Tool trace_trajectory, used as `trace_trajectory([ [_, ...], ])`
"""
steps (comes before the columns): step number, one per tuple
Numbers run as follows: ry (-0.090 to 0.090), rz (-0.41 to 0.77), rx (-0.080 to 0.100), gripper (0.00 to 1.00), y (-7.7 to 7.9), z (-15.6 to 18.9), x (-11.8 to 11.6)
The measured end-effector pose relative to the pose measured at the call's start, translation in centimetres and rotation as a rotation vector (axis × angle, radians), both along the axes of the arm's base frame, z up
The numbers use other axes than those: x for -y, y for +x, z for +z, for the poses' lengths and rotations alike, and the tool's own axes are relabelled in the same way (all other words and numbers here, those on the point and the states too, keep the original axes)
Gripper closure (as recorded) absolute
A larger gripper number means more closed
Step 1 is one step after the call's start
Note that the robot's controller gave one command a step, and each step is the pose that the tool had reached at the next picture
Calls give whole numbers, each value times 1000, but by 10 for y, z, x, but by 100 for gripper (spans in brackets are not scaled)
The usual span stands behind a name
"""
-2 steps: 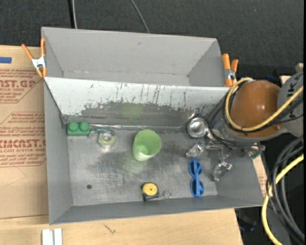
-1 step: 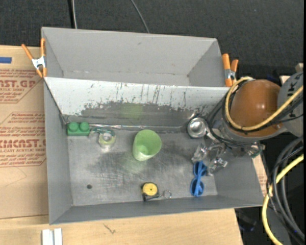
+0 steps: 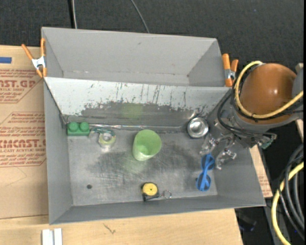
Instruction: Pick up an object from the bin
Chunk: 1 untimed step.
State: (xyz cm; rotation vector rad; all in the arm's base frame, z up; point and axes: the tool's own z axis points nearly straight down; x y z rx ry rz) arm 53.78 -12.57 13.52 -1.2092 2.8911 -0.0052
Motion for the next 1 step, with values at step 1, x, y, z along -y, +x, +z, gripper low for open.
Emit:
trace_trajectory([
  [1,0,-1,-3,100,1,28,-1],
])
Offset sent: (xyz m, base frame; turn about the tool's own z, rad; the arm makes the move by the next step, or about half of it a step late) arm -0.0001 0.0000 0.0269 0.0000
